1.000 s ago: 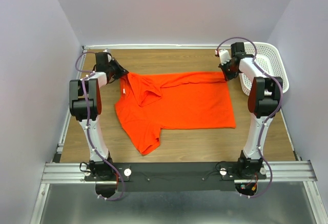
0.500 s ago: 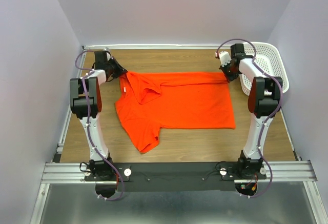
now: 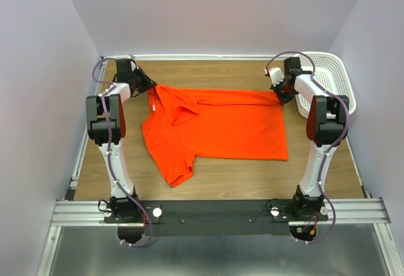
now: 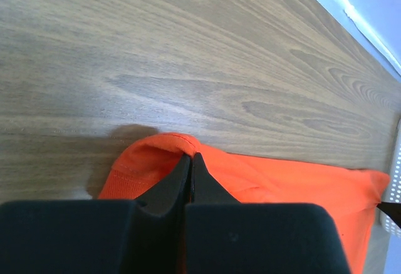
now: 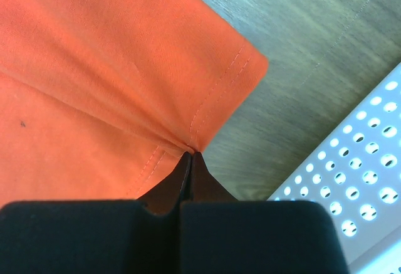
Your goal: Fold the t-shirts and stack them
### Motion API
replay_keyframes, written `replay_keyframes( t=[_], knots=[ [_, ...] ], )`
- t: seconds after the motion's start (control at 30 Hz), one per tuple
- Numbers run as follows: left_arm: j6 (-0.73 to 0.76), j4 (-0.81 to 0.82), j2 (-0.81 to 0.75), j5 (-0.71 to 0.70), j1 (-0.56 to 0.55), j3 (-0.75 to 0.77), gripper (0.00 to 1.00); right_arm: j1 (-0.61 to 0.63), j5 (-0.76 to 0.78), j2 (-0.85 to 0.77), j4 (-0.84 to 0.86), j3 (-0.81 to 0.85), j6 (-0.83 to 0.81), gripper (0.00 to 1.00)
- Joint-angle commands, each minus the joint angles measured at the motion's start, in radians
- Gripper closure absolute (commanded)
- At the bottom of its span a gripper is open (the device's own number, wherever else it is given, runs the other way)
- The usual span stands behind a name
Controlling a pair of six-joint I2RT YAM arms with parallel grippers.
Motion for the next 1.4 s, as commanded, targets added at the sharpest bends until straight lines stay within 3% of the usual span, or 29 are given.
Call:
replay_keyframes(
  t=[0.0,0.2,0.37,0.53,0.63,0.8,0.97,1.07,1.2,1.3,1.37],
  knots=[
    [0.009,-0.003,0.022,0.020,0.019,0.034,0.97,-0.008,0.005,-0.032,-0.014,0.005,0.000,0.99],
    [0.006,-0.003,0.030,0.020,0.025,0.040,0.95,-0.008,0.014,-0.024,-0.011,0.011,0.002,0.99],
    [0.005,-0.003,0.036,0.021,0.036,0.048,0.85,-0.010,0.002,-0.021,-0.011,0.017,0.002,0.99],
    [0.012,-0.003,0.019,0.041,0.045,0.051,0.57,-0.008,-0.030,-0.028,-0.011,0.014,-0.001,0.71],
    [0.038,0.001,-0.042,0.005,0.054,0.031,0.47,-0.008,-0.050,-0.035,-0.012,0.019,0.005,0.63],
    [0.083,0.038,-0.203,-0.043,0.054,-0.056,0.43,-0.008,-0.114,-0.076,-0.012,0.007,0.007,0.48],
    [0.066,0.093,-0.330,0.004,0.009,-0.289,0.43,-0.005,-0.248,-0.151,-0.021,-0.036,-0.009,0.43],
    [0.069,0.119,-0.407,-0.014,-0.033,-0.395,0.43,0.041,-0.367,-0.197,-0.032,-0.104,-0.068,0.41],
    [0.126,0.069,-0.435,-0.016,-0.062,-0.357,0.43,0.171,-0.504,-0.281,-0.038,-0.210,-0.258,0.41],
    [0.204,-0.003,-0.462,-0.023,-0.064,-0.336,0.44,0.340,-0.573,-0.321,-0.034,-0.267,-0.470,0.41],
    [0.250,-0.035,-0.545,-0.074,-0.064,-0.377,0.43,0.470,-0.536,-0.283,0.046,-0.245,-0.465,0.41]
  ],
)
